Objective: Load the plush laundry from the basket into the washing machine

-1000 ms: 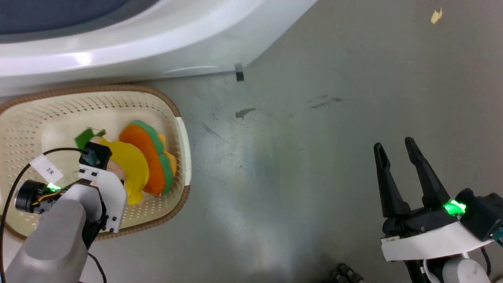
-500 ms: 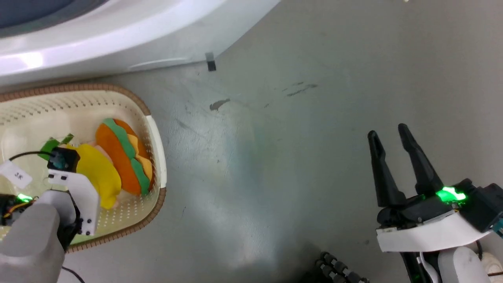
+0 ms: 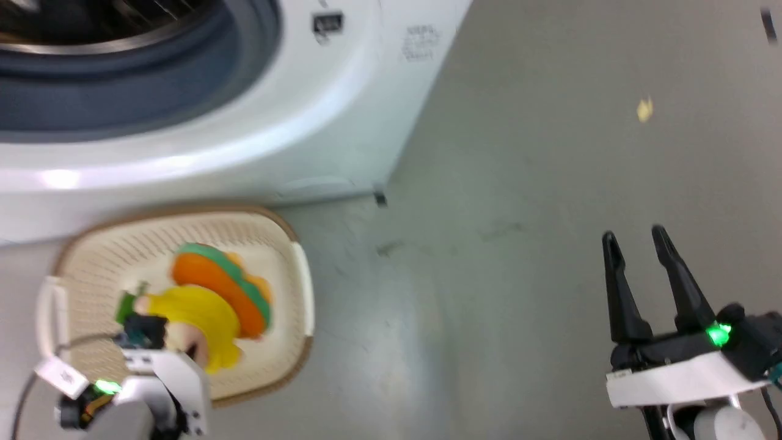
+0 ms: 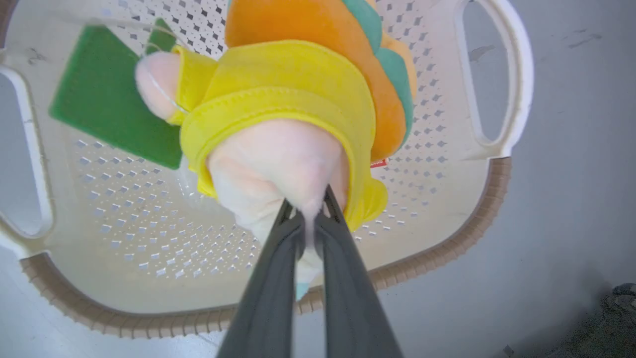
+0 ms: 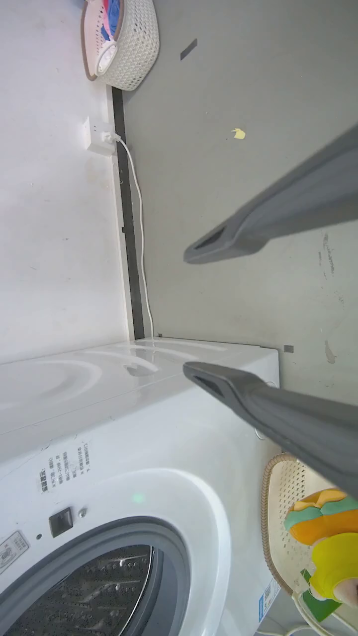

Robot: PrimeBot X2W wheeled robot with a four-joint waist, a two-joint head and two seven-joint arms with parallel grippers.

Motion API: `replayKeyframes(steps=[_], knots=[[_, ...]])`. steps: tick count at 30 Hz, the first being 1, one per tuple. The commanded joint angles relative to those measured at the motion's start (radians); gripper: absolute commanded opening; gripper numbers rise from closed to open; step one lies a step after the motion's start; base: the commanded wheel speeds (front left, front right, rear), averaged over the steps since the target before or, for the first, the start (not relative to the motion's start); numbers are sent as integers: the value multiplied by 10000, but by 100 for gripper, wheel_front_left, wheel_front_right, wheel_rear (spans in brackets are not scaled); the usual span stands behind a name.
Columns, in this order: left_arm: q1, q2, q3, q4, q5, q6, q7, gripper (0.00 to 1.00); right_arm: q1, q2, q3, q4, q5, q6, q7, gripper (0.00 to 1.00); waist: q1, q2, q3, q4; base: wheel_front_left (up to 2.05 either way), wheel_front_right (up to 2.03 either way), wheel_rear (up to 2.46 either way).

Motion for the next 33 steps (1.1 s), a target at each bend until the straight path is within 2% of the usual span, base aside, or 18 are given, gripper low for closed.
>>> replayKeyframes(steps=[1,6,11,19,22,26,30,33], knots=[[189,-127,-141,144,-126,-78,-341,0,183,-2,-87,82,-122,-9,-113,100,1,0,-1335,859,0,0,0],[905,-698,-284,-127,-243,-167,-1186,0,700,-2,-279,230,-517,-9,-113,100,1,0,-2603,1615,0,0,0],[1595,-1013,-247,-963,-183,-185,-1448,0,1211,-2,-406,291,-753,-9,-113,100,1,0,-3466,2265,0,0,0],[3408,-1137,1226,-4509,457,576,-1463,0,1620,-2,-308,350,-967,-9,-113,100,1,0,-4285,2771,0,0,0],[4090,-1353,1938,-6028,854,857,-1464,0,1687,-2,-310,308,-953,-9,-113,100,1,0,-4344,2834,0,0,0],[4522,-1617,2863,-8036,1635,1004,-1465,0,1562,-2,-182,206,-949,-9,-113,100,1,0,-4053,2770,0,0,0],[4512,-1790,3666,-9607,2274,790,-1465,0,1309,-2,-31,105,-876,-9,-113,100,1,0,-3502,2448,0,0,0],[4140,-1700,4130,-10229,2513,493,-1465,0,1094,-2,55,20,-816,-9,-113,100,1,0,-2895,2133,0,0,0]])
